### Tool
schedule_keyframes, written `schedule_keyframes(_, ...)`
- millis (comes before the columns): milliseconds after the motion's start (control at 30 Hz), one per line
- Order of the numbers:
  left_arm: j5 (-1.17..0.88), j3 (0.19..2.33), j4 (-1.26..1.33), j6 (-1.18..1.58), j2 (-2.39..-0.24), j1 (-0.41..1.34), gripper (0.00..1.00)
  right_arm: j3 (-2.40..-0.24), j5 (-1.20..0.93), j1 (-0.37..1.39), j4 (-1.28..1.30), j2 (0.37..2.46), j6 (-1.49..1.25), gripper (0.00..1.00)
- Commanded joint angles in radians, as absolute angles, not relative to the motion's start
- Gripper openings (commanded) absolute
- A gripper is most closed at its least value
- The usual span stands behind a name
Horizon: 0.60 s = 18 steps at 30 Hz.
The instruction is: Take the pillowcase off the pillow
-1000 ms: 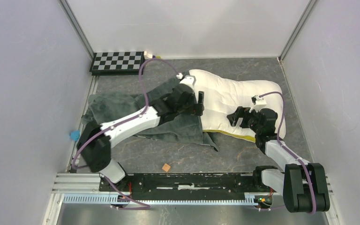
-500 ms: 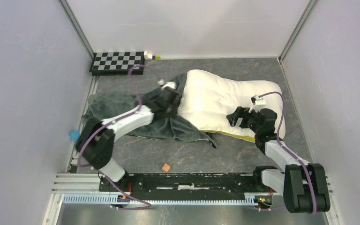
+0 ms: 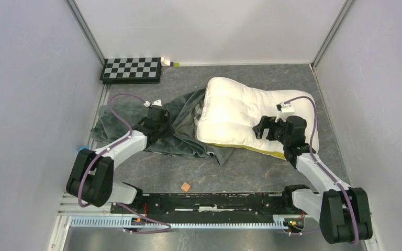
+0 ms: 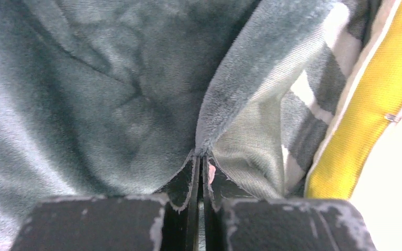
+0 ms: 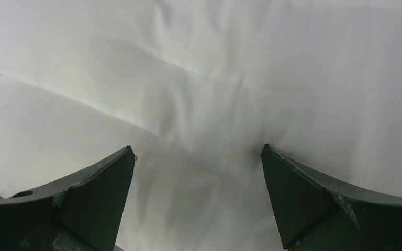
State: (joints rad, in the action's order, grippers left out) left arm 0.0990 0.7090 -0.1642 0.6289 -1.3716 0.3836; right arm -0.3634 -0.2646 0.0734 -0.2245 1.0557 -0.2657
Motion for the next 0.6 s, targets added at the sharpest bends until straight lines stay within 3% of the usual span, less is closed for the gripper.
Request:
schedule_keyframes(0,0.019,0.705,-0.074,0.619,-1.364,0.383,0.02,-0.553,-0.089,0.204,-0.015,1.013,-0.172,0.98)
schedule_keyframes(233,-0.046,0.681,-0.027,0.587,-1.372,0.384,0.02,-0.801,0.228,0.571,0.086,1.160,-0.181,0.98)
schedule_keyframes(433,-0.004,0.657,-0.017,0.565,-1.351,0.384,0.02,-1.073,0.539,0.843,0.128,1.484,-0.219,0.98)
schedule_keyframes(567,0.029,0.649,-0.017,0.567,-1.340,0.384,0.02,-1.258,0.634,0.911,0.172,1.693,-0.210,0.98)
